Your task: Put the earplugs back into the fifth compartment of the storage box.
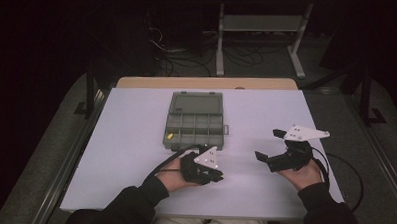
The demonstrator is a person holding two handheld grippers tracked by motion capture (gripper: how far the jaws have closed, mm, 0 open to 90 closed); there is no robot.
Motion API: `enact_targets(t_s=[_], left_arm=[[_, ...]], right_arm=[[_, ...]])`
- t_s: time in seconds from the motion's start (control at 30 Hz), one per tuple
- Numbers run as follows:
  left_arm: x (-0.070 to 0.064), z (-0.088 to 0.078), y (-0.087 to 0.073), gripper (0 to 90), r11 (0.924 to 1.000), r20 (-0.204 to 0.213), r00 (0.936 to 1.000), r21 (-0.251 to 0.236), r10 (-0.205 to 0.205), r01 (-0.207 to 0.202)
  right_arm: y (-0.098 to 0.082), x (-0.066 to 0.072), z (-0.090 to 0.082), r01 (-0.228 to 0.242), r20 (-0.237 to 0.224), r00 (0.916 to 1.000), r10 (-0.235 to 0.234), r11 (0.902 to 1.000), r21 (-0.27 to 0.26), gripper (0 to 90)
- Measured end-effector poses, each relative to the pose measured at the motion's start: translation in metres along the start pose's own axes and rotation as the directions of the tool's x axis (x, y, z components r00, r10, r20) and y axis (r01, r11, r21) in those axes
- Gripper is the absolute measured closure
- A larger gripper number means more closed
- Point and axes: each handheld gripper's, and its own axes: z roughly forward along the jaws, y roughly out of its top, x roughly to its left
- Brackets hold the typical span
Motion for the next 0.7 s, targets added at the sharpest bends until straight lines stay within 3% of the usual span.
enact_targets(t_s=[0.17, 0.4, 0.7], left_arm=[[0.014, -0.030, -0.001, 82.2, 0.9954, -0.042, 0.9981, -0.086, -0.045, 0.041], [0.030, -0.058, -0.005, 82.4, 0.9889, -0.074, 0.9938, -0.130, -0.083, 0.073], [0.048, -0.092, -0.021, 83.4, 0.9665, -0.153, 0.9764, -0.229, -0.153, 0.115]], right_arm=[[0.000, 0.000, 0.001, 0.003, 0.000, 1.0000, -0.003, 1.0000, 0.004, 0.0], [0.000, 0.000, 0.003, 0.007, 0.001, 1.0000, -0.007, 0.9999, 0.015, 0.0], [-0.001, 0.000, 0.004, 0.005, 0.002, 1.0000, -0.006, 0.9998, 0.018, 0.0]])
